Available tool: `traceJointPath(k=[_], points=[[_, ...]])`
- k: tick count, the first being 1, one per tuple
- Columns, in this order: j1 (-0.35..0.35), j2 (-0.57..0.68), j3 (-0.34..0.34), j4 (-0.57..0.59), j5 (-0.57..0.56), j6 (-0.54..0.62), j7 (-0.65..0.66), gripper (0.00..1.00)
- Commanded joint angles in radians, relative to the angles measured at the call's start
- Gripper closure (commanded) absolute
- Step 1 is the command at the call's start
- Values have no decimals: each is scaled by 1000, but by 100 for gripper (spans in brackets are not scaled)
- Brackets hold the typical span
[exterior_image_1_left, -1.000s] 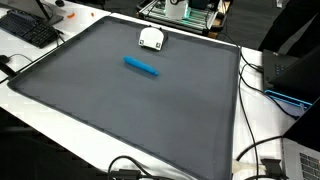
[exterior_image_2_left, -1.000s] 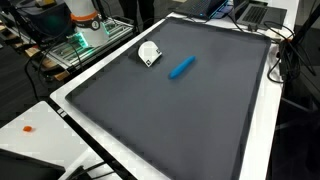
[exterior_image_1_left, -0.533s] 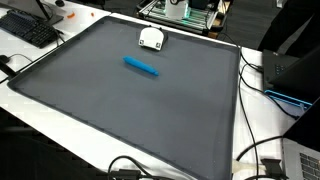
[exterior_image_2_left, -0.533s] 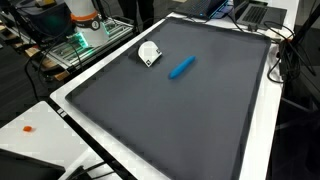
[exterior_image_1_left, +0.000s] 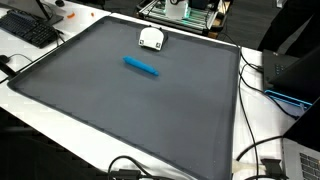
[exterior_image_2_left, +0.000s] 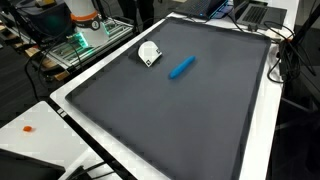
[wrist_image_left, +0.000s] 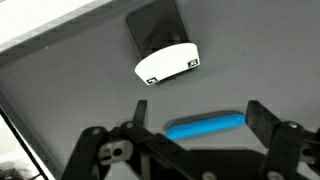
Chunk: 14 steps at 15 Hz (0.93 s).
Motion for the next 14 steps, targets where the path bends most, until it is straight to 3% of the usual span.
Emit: traceJointPath(k=[1,11,14], points=[[-22,71,-24,-4,67,25,100,0],[-29,166,-138,-100,472,25,106,0],[-29,170,-145,-141,600,82,143,0]])
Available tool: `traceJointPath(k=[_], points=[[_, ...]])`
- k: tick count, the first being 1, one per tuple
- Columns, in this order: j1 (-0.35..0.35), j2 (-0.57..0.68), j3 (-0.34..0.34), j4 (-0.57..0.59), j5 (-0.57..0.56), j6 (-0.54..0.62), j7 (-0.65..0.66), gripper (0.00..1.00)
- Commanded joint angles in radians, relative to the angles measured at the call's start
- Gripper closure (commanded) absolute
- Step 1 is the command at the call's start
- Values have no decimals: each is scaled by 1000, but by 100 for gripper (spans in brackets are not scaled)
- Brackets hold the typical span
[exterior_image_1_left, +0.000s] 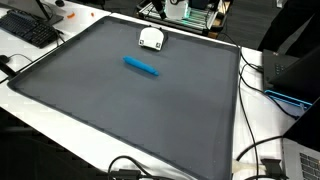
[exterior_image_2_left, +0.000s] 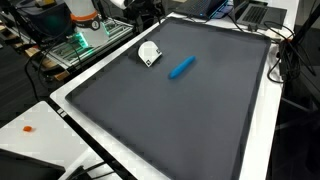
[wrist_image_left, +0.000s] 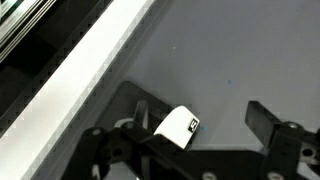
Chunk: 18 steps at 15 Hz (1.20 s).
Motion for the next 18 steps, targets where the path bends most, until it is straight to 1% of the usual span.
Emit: traceJointPath(k=[1,3,4,6,8,10,13,14,15,18], points=[[2,-5,-8,-65,146,96,28,0],[4,-3,6,-99,170,184,37,0],[5,-1,13,-116,154,219,38,0],[7,3,22,-138,123,256,39,0],[9,8,27,-148,113,257,50,0],[14,16,38,-159,105,288,60,0],[28,33,63,-179,97,387,58,0],[29,64,71,-156,86,418,70,0],[32,74,78,-159,73,451,81,0],[34,117,90,-159,-20,548,152,0]])
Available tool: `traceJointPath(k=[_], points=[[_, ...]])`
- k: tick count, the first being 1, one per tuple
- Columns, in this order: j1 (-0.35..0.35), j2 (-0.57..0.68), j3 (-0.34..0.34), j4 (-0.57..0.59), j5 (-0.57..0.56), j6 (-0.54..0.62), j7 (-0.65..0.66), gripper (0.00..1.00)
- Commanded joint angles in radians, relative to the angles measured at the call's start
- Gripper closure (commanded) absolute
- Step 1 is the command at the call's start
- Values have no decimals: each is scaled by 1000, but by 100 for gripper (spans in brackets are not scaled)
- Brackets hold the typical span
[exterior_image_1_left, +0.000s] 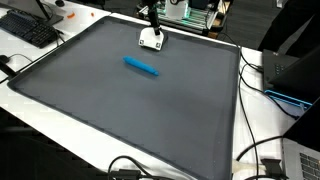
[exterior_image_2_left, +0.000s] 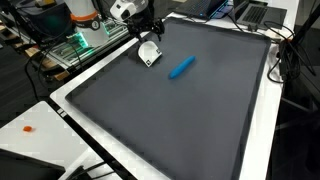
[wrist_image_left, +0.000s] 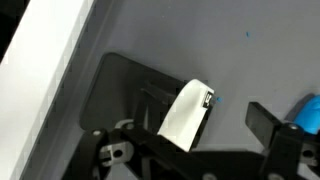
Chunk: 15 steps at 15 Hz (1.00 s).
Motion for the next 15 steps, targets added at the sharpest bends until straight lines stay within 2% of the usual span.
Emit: traceJointPath(k=[1,5,11,12,14,15], points=[[9,58,10,0,-112,106,98,0],[16,88,3,1,-207,154,195,0],[22,80,-2,-6,-234,154,298,0],[22,79,-2,-6,-235,157,309,5],[22,78,-2,-6,-235,159,324,29],[22,77,-2,-6,-235,160,329,30]])
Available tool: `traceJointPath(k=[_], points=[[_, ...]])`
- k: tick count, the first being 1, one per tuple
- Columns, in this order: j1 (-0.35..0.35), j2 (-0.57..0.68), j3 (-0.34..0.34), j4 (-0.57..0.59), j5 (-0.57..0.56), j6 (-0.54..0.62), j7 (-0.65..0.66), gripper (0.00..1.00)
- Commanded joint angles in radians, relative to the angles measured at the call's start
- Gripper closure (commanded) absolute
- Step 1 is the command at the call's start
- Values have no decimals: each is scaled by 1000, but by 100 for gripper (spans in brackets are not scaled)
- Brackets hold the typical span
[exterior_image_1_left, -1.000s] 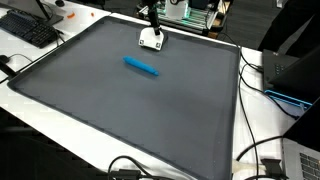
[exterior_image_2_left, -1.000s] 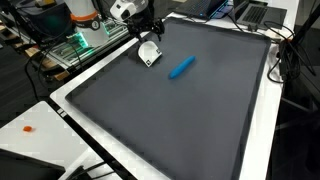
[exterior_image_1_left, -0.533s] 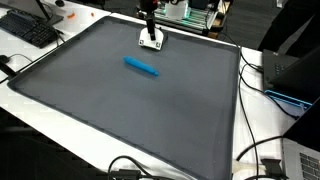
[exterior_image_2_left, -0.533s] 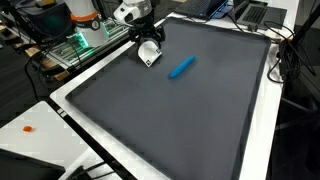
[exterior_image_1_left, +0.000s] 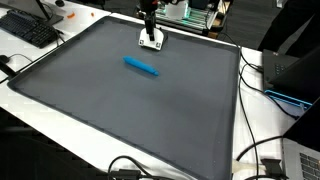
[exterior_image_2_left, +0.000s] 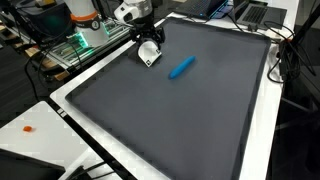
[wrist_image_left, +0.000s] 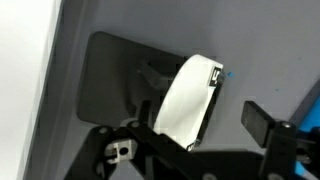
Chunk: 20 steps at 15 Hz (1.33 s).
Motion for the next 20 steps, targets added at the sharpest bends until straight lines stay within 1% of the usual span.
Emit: traceJointPath(k=[1,6,9,10,14,16,17,18,19,20], points=[[12,-5,-9,-10,-28,23,57,39],[11,-10,-11,-12,-30,36,87,78],[11,-16,-13,-9,-14,48,103,99],[10,-19,-14,-7,-6,53,109,100],[5,-32,-22,6,8,56,161,99],[5,-49,-29,14,19,38,161,99],[9,-66,-34,19,32,22,127,99],[6,-76,-36,20,18,22,123,99],[-7,-92,-36,26,-54,-13,122,99],[-4,-105,-40,37,-52,-46,86,99]])
